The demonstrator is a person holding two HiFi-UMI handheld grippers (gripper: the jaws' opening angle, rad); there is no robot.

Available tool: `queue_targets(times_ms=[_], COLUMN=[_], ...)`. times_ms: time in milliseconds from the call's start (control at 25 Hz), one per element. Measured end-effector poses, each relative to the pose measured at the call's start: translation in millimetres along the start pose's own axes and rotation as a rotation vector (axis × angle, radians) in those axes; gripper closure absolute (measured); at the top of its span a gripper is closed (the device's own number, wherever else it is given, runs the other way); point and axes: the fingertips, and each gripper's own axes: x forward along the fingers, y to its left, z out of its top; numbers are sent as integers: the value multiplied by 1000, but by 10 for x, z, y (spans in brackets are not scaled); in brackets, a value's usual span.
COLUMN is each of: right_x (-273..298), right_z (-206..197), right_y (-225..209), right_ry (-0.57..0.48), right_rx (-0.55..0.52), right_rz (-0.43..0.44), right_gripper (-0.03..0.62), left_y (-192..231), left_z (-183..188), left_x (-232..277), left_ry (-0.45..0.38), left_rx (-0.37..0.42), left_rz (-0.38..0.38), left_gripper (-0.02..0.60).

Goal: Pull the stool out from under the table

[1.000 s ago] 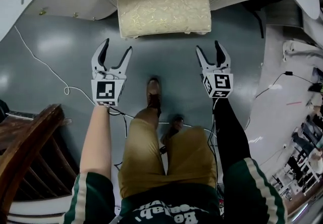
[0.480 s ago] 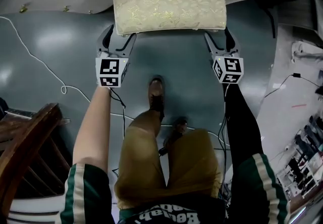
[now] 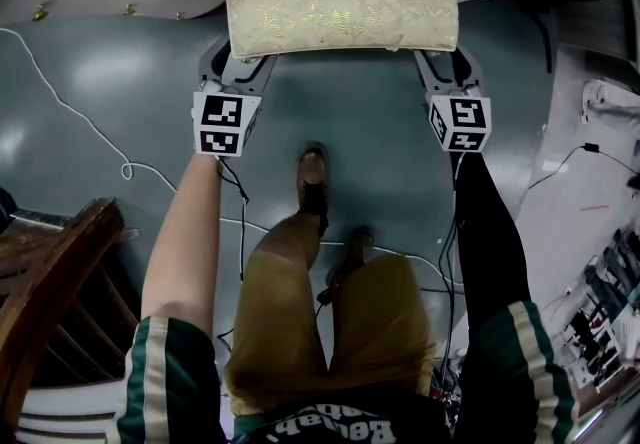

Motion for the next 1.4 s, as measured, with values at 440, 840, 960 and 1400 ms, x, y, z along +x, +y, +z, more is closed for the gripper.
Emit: queue_targets(times_ms=[440, 840, 960, 1400], right_x=[-397, -1064, -1123, -1145], right_z=[-135, -620, -634, -641], right_y=[464, 823, 863, 891], right_ry=[34, 63, 70, 137], right_rx=[41, 66, 82, 125], right_rz=[3, 6, -4, -8], right_gripper=[333, 333, 332, 332], left_y=[-63, -569, -569, -572], left_z=[-207, -645, -638, -639], left_x=[-522, -1071, -1096, -1112], left_ry=[43, 70, 78, 144], left_rx=[-7, -8, 4, -10], left_rz=[24, 13, 3, -6], left_gripper=[304, 304, 302, 304])
